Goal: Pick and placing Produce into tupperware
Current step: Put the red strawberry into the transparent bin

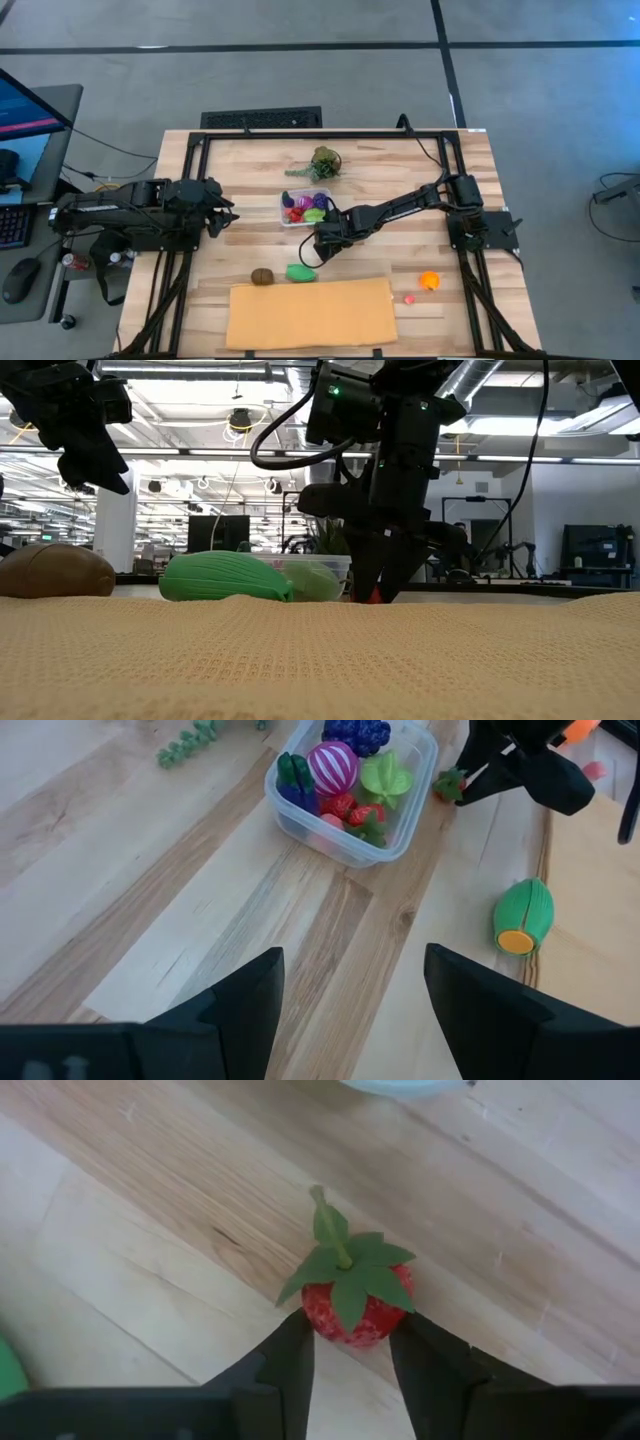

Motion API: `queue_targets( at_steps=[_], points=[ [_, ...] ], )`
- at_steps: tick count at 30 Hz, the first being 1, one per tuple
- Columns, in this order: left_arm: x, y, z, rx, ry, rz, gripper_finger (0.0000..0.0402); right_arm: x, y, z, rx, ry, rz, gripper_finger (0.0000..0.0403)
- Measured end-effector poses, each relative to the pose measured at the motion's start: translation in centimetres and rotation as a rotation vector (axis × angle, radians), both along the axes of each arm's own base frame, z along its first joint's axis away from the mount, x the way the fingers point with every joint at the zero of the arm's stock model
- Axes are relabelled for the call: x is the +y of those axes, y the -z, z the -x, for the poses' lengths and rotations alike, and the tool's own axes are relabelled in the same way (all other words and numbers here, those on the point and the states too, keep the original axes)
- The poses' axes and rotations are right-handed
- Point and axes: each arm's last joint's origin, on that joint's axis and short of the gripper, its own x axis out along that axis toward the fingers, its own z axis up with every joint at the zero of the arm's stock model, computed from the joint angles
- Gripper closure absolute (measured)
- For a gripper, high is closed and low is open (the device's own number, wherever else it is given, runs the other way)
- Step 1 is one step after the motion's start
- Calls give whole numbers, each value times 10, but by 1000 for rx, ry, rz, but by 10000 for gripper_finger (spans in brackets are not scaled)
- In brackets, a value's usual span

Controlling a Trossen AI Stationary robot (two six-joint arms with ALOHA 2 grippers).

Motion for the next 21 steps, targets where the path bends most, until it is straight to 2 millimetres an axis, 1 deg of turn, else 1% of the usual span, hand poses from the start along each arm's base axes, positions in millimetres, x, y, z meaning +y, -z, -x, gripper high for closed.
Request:
queue_targets(
  at_steps=[14,17,21],
  points=[
    [0,0,0,-1,-7,6,170,1,0,0,-8,18,13,286],
    [0,0,0,-1,-7,5,170,1,0,-2,-25,18,10,270],
    [0,0,0,-1,-7,5,170,1,-3,-7,-60,18,6,225]
  ],
)
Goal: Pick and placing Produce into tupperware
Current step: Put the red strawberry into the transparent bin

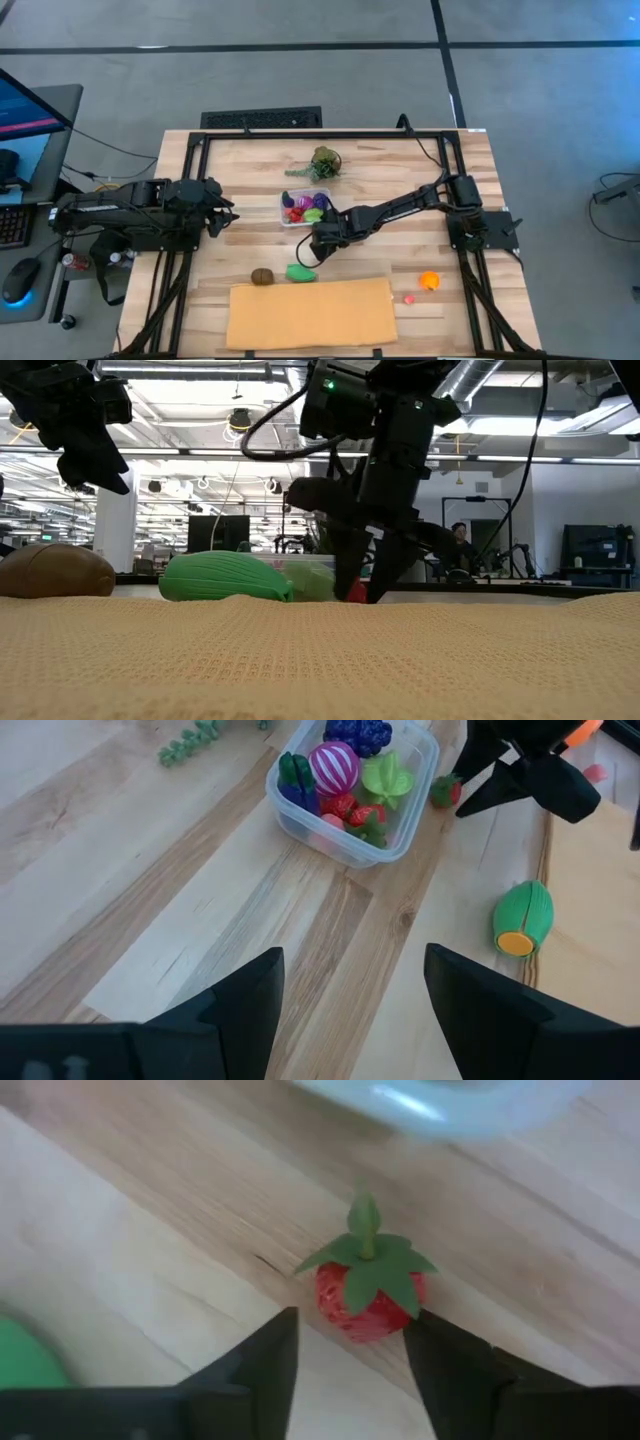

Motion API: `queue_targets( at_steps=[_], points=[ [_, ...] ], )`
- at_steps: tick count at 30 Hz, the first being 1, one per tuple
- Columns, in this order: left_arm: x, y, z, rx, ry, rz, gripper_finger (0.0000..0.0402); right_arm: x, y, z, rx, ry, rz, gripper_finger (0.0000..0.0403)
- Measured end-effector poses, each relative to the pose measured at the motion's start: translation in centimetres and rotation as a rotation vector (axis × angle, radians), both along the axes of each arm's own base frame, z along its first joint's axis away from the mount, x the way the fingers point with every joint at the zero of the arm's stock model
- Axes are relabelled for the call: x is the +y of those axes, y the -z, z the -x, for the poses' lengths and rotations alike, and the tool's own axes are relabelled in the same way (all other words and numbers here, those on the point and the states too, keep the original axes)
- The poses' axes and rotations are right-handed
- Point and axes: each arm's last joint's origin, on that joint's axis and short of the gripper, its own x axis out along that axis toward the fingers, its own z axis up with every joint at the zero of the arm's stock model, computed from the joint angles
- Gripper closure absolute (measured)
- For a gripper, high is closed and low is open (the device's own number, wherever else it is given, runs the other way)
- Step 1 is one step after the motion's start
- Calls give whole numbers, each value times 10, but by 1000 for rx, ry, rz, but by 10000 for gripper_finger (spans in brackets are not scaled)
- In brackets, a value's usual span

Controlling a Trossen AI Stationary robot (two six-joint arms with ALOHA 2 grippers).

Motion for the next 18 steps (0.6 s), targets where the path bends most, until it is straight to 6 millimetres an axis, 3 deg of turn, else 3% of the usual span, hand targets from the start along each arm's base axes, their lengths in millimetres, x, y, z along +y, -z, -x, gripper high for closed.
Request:
queue_targets(
  at_steps=[8,18],
  points=[
    [0,0,0,0,0,-1,170,-6,-2,-1,2,15,1,131],
    [0,0,0,0,0,-1,170,-14,-3,-4,-14,9,7,121]
  ],
)
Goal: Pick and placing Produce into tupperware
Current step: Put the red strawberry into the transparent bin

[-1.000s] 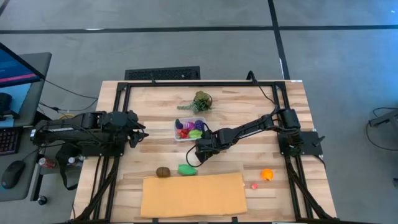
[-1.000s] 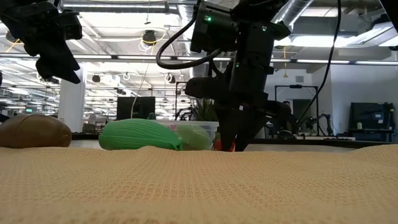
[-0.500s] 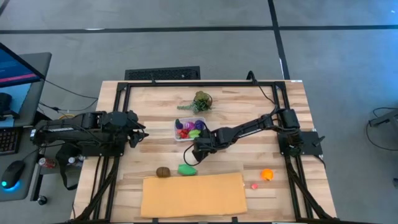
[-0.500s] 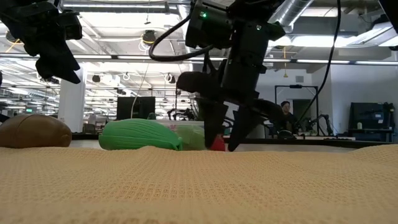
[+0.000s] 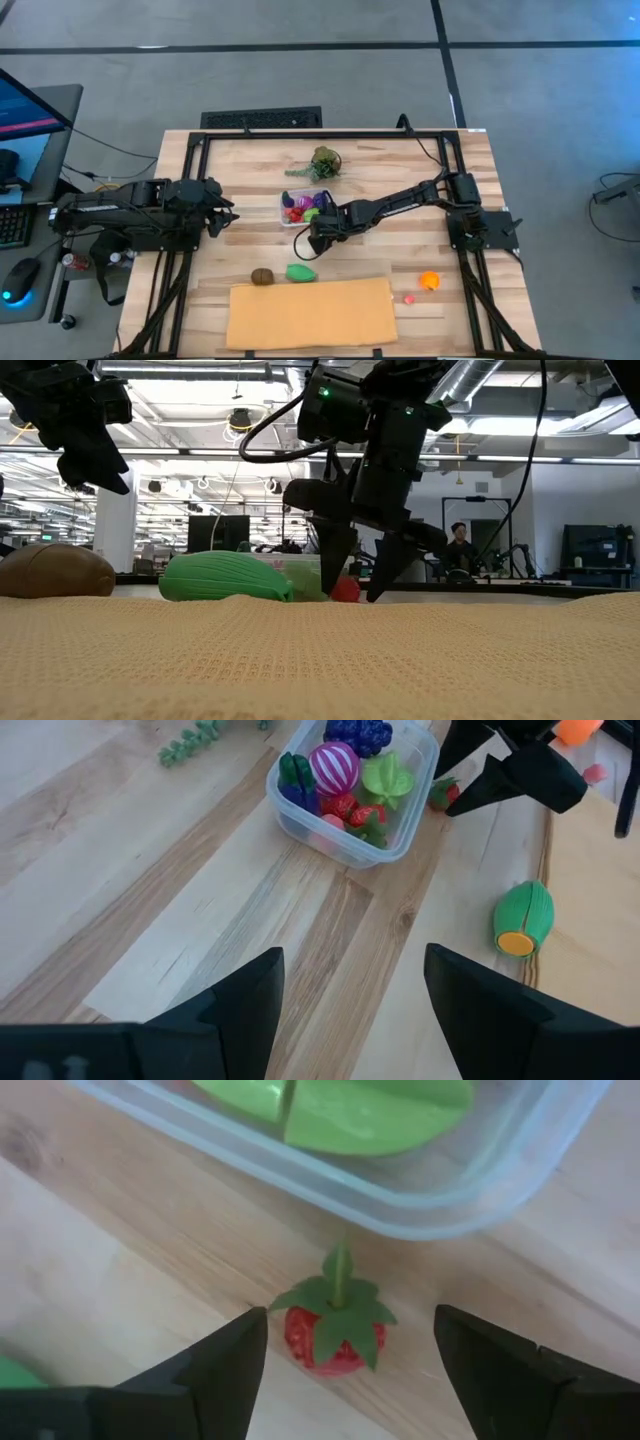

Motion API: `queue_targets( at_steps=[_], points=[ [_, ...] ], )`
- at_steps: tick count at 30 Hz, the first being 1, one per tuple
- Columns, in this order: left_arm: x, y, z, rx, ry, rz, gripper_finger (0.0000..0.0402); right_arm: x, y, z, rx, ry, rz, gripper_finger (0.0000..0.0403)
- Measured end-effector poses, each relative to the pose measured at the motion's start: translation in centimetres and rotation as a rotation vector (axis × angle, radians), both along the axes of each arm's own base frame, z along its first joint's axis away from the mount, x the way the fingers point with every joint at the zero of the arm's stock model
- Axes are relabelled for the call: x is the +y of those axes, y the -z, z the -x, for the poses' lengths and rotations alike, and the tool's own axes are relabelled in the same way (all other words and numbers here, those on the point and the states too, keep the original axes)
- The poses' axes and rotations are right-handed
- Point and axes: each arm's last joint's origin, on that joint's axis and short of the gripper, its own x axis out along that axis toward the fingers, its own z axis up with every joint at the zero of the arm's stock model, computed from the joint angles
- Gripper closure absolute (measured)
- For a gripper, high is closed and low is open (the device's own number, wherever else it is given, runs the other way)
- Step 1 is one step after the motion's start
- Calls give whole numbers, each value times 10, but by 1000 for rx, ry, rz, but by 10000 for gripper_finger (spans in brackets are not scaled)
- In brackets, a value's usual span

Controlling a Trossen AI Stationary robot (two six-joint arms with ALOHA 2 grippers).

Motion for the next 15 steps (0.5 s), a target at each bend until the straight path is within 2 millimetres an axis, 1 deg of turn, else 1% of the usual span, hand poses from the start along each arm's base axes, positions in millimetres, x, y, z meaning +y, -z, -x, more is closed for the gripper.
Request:
queue_targets(
  at_steps=[10,15],
  points=[
    [0,0,0,0,-1,-1,170,-3,-1,-3,-24,-6,2,122],
    [0,0,0,0,-1,0,170,-3,-1,-3,-25,-6,1,140]
  ],
)
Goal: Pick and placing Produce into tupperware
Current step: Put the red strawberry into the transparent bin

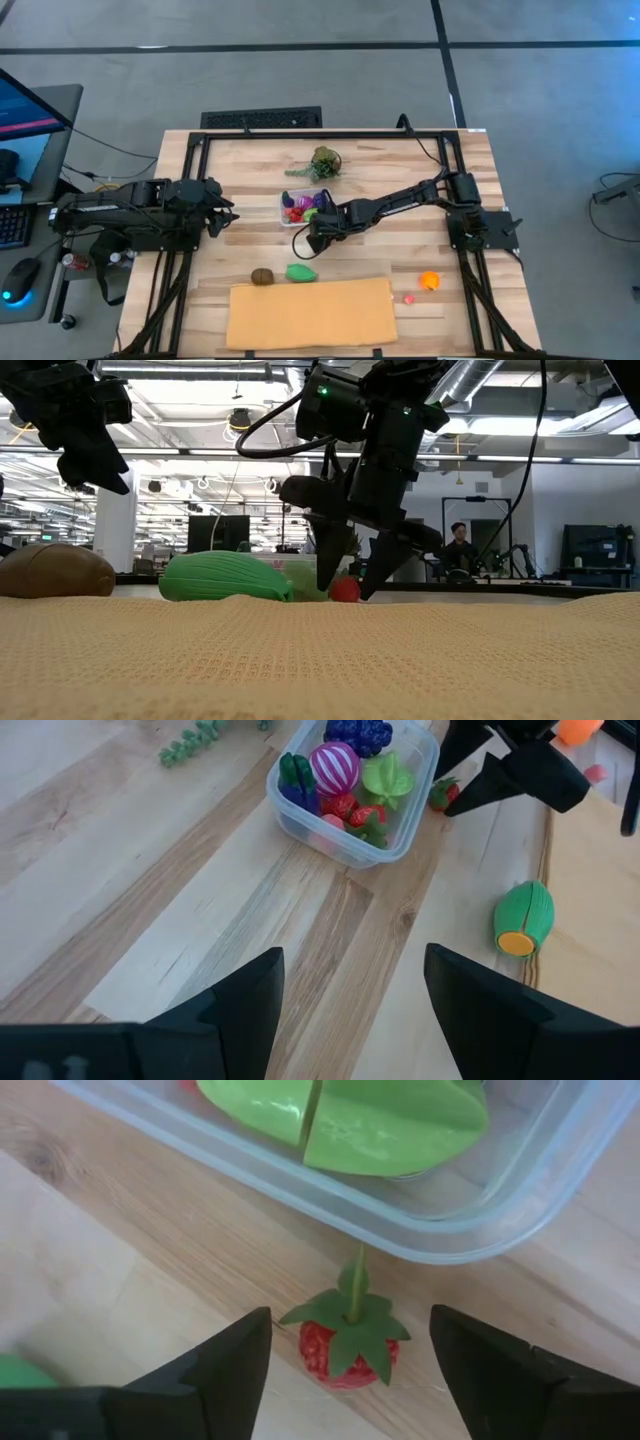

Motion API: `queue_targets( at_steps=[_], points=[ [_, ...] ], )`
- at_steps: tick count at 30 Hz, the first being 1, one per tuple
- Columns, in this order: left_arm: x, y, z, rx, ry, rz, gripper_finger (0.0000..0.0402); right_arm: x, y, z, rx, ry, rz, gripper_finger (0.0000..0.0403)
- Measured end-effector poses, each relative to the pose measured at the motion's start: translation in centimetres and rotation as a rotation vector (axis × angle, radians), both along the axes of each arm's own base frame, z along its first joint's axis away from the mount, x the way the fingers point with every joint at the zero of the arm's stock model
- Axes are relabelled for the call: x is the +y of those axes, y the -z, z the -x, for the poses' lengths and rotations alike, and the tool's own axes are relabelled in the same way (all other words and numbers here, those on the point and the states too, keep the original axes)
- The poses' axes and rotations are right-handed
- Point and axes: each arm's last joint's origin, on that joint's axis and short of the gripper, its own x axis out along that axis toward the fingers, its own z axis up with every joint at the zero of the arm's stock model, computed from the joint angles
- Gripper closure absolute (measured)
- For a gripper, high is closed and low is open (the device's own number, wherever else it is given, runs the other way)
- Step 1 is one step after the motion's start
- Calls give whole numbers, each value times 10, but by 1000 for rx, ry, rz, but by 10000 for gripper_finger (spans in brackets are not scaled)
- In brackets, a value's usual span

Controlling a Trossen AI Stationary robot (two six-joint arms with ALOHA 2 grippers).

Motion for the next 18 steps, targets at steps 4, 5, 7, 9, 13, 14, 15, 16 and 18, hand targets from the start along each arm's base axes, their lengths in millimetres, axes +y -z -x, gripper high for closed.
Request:
queue_targets(
  at_steps=[4,5,7,9,13,14,15,16,18],
  points=[
    [0,0,0,0,0,0,170,0,0,0,-1,0,0,171],
    [0,0,0,0,0,0,170,0,0,0,-1,0,0,181],
    [0,0,0,0,0,0,170,0,0,0,-1,0,0,200],
    [0,0,0,0,0,0,170,0,0,0,-1,0,0,218],
    [0,0,0,0,0,0,170,0,0,0,-1,0,0,252],
    [0,0,0,0,0,0,170,0,-1,0,-1,0,-1,259],
    [0,0,0,0,0,0,170,0,-1,0,-2,0,-1,265],
    [0,0,0,0,0,0,170,0,-1,0,-3,0,0,269],
    [0,0,0,0,0,0,170,0,-2,0,-8,0,0,275]
  ],
)
